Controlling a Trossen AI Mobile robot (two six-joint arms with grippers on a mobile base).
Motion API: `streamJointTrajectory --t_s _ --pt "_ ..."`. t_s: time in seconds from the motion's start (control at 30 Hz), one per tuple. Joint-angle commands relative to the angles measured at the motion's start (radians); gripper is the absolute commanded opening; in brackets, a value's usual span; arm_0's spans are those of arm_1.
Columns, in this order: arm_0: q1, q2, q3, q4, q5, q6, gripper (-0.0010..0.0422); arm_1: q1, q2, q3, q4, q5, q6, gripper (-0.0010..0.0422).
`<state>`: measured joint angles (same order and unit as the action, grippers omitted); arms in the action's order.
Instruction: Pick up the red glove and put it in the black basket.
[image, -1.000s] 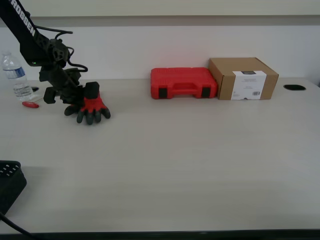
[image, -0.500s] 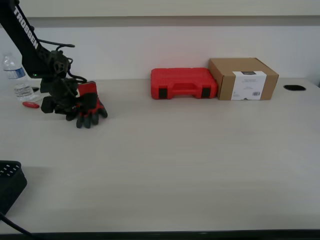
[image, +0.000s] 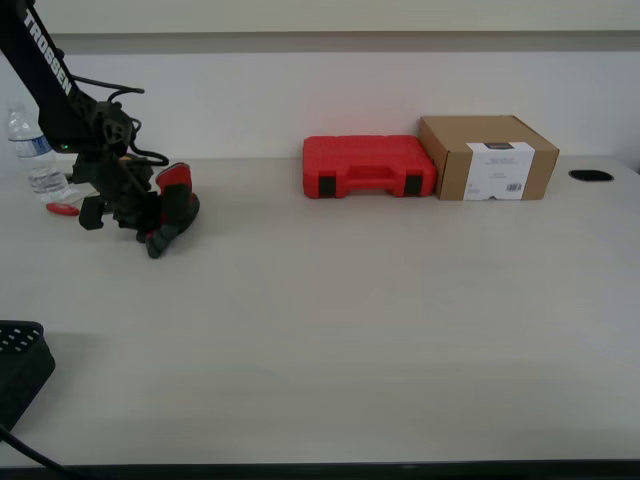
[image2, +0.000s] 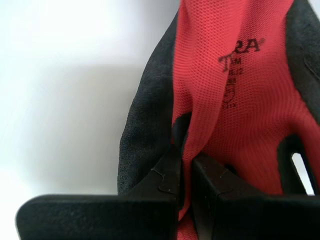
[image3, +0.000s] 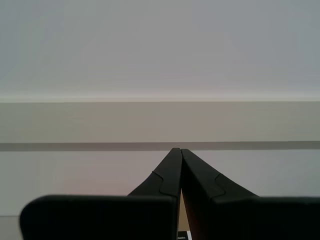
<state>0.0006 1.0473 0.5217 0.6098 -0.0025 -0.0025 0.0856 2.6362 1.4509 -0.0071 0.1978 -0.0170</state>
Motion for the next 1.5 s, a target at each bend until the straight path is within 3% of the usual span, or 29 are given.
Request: streamJointTrajectory --t_s 0.03,0.43,0.7,1.0,1.33,1.43,1.5 --pt "0.0 0.0 0.002 0.003 0.0 0.003 0.0 -0.016 -0.064 -0.034 -0.127 0.058 0.0 -0.0001" --pt "0.0 0.0 0.002 -0.016 0.0 0.003 0.0 -0.035 -0.429 -0.175 -0.178 0.012 0.026 -0.0001" --pt "0.0 0.0 0.002 -0.019 0.0 0.003 0.0 -0.039 -0.62 -0.423 -0.148 -0.048 0.039 -0.0001" --pt "0.0 0.0 0.002 -0.02 0.0 0.003 0.0 -0.005 -0.958 -0.722 -0.13 -0.2 0.048 -0.0001" --pt "0.0 0.0 0.002 -0.029 0.0 0.003 0.0 0.148 -1.202 -0.858 -0.306 -0.341 0.102 -0.0001" --pt "0.0 0.0 0.002 -0.029 0.0 0.003 0.0 0.179 -1.259 -0.907 -0.315 -0.349 0.056 -0.0001" --pt "0.0 0.0 0.002 -0.029 0.0 0.003 0.0 0.183 -1.287 -0.925 -0.34 -0.405 0.043 0.0"
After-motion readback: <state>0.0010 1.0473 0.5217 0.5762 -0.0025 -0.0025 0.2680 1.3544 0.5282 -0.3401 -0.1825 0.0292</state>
